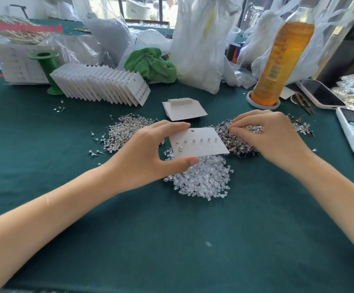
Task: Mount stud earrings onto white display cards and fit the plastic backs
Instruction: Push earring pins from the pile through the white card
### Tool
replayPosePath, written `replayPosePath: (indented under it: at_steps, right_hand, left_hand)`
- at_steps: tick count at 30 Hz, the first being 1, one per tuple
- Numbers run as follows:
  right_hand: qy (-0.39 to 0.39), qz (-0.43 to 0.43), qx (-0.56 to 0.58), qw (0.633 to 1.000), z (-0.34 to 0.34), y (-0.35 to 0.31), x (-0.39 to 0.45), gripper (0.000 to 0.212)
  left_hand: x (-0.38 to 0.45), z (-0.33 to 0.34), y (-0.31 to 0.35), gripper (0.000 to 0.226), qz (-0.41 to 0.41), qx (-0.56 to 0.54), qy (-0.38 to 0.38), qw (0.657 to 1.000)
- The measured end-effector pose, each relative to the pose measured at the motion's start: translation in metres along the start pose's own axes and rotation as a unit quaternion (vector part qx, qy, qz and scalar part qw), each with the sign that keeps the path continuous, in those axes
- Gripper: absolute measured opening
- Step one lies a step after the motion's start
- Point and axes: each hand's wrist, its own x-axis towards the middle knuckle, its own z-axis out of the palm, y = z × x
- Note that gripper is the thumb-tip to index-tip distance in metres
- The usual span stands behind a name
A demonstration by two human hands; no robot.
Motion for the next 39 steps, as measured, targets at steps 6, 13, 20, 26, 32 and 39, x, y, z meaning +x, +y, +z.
replayPosePath:
  at_steps: [6,13,20,26,32,39]
  right_hand:
    - [0.011,0.023,0.128,0.991,-0.009,-0.017,-0.004,0.016]
    - [-0.014,-0.076,0.169,0.983,-0.003,-0.060,-0.025,0.015]
    - [-0.069,-0.024,0.252,0.965,0.015,-0.063,-0.029,0.014]
    - [-0.088,0.042,0.277,0.956,0.024,-0.063,-0.029,0.015]
    - [-0.099,0.047,0.279,0.954,0.025,-0.066,-0.031,0.014]
    - [-0.133,0.053,0.293,0.945,0.019,-0.065,-0.031,0.014]
  left_hand:
    - [0.000,0.000,0.000,0.073,0.003,0.000,-0.003,1.000]
    - [0.000,0.003,0.003,0.072,0.006,0.009,-0.008,1.000]
    - [-0.002,0.003,0.009,0.066,0.022,-0.009,-0.016,1.000]
    - [-0.004,0.002,0.012,0.072,0.022,-0.027,-0.016,0.999]
    - [-0.004,0.002,0.013,0.068,0.025,-0.029,-0.016,0.999]
    - [-0.003,0.001,0.011,0.068,0.024,-0.034,-0.005,0.999]
